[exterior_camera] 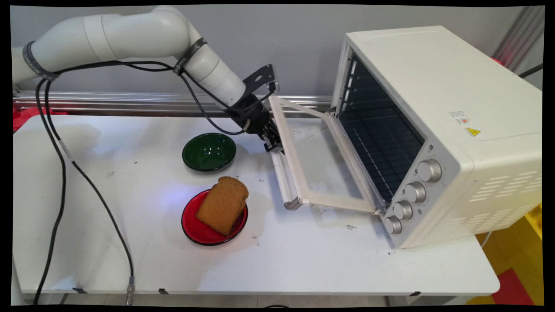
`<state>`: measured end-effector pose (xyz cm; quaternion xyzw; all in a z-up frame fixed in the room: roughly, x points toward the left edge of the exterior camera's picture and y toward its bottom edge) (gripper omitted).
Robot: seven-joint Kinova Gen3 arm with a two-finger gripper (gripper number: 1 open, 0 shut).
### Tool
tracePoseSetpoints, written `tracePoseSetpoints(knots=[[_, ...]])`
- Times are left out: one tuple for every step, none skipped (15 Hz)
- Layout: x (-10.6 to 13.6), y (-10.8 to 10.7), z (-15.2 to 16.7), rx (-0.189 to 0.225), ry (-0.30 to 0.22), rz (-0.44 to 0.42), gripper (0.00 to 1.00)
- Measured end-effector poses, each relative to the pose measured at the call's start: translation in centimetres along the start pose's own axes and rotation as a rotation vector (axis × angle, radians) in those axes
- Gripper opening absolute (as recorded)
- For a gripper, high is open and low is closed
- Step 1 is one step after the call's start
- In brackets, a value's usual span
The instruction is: Open the oven
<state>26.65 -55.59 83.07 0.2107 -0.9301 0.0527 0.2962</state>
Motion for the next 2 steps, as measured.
tracePoseSetpoints(knots=[[-0.22, 0.03, -0.05, -0.001, 0.0, -0.002, 0.0], [-0.43, 0.06, -0.15, -0.002, 0.0, -0.004, 0.0]])
